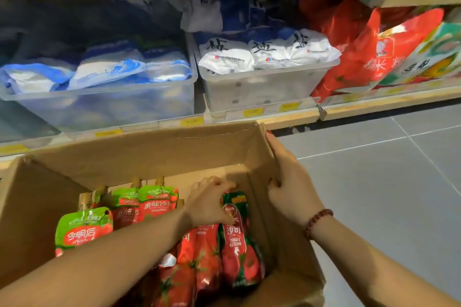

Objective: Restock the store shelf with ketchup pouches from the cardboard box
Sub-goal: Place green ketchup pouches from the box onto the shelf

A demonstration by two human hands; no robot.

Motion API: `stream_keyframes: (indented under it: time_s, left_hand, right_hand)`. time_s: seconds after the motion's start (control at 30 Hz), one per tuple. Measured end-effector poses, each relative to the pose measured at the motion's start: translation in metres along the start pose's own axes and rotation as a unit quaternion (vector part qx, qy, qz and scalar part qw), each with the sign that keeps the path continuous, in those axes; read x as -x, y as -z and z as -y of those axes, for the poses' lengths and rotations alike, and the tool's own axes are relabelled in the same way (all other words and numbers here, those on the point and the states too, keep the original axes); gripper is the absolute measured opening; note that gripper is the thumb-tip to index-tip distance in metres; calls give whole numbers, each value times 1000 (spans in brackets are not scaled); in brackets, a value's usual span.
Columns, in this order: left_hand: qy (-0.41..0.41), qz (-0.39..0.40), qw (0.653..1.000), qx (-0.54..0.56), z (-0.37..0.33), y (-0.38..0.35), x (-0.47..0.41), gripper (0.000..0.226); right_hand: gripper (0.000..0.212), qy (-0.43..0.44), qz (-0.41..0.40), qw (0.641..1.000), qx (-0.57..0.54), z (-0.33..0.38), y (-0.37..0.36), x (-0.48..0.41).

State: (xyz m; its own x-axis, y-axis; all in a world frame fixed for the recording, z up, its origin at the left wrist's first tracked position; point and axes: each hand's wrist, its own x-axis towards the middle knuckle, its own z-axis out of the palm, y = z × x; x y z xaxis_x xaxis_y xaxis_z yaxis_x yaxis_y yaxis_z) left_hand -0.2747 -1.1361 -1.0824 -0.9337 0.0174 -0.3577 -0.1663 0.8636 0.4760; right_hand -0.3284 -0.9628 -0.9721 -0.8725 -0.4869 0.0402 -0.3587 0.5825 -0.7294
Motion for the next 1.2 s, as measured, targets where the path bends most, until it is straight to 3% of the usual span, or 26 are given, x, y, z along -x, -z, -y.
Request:
stream_keyframes:
  time_s: [0.2,0.5,0.67,0.8,1.0,1.2]
  left_hand:
    - [18,7,1000,-3,-11,-2,-9,82]
    - [20,24,995,98,-24,0,-14,77]
    - [-84,31,986,144,-31,14,-6,53]
    - [-131,35,972,191,-38,20,10,53]
    - [-100,-36,971,214,-37,36,25,66]
    - [-100,-131,961,224,-46,76,35,57]
  right_hand:
    - [82,-20,1,1000,-1,1,0,2]
    - [89,-22,4,1000,7,-4,-1,1]
    - [86,-16,-1,1000,14,-8,-3,3]
    - [83,-15,1,1000,-3,-11,-4,5]
    - [80,-35,20,998,-57,-12,0,5]
    - [68,-11,13,998,-59,-8,8,5]
